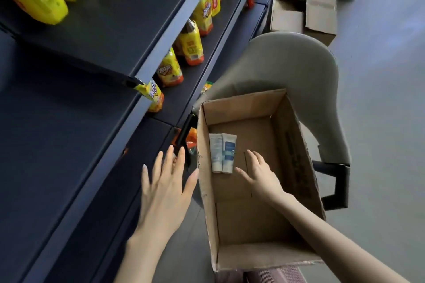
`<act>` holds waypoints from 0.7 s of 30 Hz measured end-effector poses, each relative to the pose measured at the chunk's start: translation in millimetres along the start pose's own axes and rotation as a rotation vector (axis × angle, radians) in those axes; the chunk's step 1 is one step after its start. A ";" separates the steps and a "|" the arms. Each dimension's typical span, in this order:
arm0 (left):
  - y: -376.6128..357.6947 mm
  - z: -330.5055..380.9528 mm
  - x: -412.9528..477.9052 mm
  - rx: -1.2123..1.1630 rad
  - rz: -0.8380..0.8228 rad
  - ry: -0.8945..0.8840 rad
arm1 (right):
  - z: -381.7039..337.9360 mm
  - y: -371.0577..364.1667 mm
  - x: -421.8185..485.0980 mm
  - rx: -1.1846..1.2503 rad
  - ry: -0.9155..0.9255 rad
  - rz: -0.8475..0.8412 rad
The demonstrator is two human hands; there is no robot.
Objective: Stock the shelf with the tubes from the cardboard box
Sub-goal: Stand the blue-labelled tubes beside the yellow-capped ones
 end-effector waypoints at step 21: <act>-93.5 2.3 22.4 -0.186 -0.077 0.032 | 45.6 -149.7 112.2 0.889 -0.555 -0.156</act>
Point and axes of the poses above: each hand's wrist, its own x-axis towards the middle knuckle, its own y-axis out of the back of the hand, z = x × y, the point moved 6 cm from there along x, towards the middle knuckle, and after that the axes turned 6 degrees about z, right-handed, at the moved point
